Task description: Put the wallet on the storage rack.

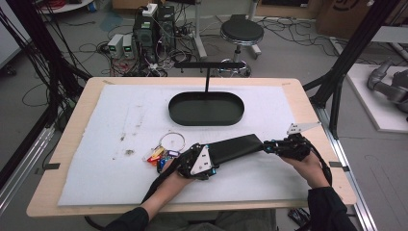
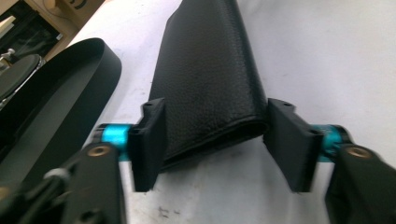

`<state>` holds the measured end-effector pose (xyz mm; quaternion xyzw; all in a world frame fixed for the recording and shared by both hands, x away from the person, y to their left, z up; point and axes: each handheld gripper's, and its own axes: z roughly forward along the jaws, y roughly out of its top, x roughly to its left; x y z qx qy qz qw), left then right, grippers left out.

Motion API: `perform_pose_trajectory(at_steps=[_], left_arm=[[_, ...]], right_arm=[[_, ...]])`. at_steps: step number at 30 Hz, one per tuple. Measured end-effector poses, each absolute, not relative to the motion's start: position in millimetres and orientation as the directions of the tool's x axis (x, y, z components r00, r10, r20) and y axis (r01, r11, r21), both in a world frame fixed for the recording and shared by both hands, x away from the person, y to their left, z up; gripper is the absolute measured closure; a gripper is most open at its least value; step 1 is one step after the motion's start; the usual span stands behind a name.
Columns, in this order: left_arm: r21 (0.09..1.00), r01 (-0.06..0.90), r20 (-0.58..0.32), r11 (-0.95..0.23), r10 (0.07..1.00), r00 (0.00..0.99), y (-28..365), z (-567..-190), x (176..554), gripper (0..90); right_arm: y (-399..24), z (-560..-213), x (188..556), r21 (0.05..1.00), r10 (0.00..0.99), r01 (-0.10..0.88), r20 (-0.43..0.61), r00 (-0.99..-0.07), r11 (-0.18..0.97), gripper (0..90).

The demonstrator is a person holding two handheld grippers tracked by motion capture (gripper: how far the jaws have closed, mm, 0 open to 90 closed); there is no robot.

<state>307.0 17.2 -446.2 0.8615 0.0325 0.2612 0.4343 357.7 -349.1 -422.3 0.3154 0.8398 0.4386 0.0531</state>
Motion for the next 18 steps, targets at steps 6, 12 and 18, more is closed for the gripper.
perform_pose_trajectory(at_steps=[6,12,18], left_arm=[[0.759,-0.232,0.458,-0.609,0.244,0.855,20,-440,308,64.8],[0.822,-0.194,0.394,-0.535,0.287,0.873,36,-428,320,75.4],[0.873,-0.146,0.314,-0.466,0.306,0.899,49,-420,326,76.9]], right_arm=[[-351,-421,358,0.780,0.581,0.474,0.178,-0.794,0.409,74.2],[-354,-415,352,0.836,0.574,0.397,0.124,-0.809,0.379,58.0],[-362,-410,348,0.882,0.597,0.335,0.079,-0.798,0.331,40.2]])
